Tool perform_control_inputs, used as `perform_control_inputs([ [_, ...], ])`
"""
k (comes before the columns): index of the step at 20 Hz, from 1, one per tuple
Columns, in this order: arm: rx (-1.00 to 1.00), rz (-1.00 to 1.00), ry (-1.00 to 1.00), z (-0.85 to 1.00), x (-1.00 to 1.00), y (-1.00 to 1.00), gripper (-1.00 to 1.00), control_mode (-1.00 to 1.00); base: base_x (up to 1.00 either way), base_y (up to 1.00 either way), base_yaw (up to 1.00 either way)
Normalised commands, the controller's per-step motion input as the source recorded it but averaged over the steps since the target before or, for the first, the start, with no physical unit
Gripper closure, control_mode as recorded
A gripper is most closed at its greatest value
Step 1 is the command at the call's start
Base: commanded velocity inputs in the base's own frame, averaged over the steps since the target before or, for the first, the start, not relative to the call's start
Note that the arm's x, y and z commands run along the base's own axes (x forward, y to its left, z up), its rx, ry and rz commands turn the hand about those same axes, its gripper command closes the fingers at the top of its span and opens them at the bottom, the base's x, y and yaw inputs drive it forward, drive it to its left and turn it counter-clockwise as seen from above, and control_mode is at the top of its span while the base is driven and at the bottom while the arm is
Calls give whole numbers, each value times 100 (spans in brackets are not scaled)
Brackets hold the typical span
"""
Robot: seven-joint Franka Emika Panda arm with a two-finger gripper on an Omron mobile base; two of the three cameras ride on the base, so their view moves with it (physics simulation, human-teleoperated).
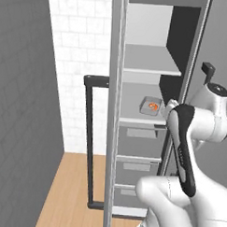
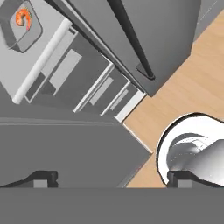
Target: Take the meat container that has the shrimp and place it on the second highest rack of the freezer. Then take the vegetable container that has the lemon and cucumber and place it on the highest rack of the freezer.
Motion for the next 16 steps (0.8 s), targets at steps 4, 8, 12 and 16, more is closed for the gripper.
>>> perform_control_inputs([
  [4,-23,53,21,-2,-100,-9,-100,-100,0,0,0],
  [8,-30,59,13,-4,-100,-2,-100,-100,0,0,0],
  [12,-15,28,11,-31,-66,12,-100,-100,0,0,0],
  [16,0,0,0,0,0,0,-100,-100,0,0,0],
])
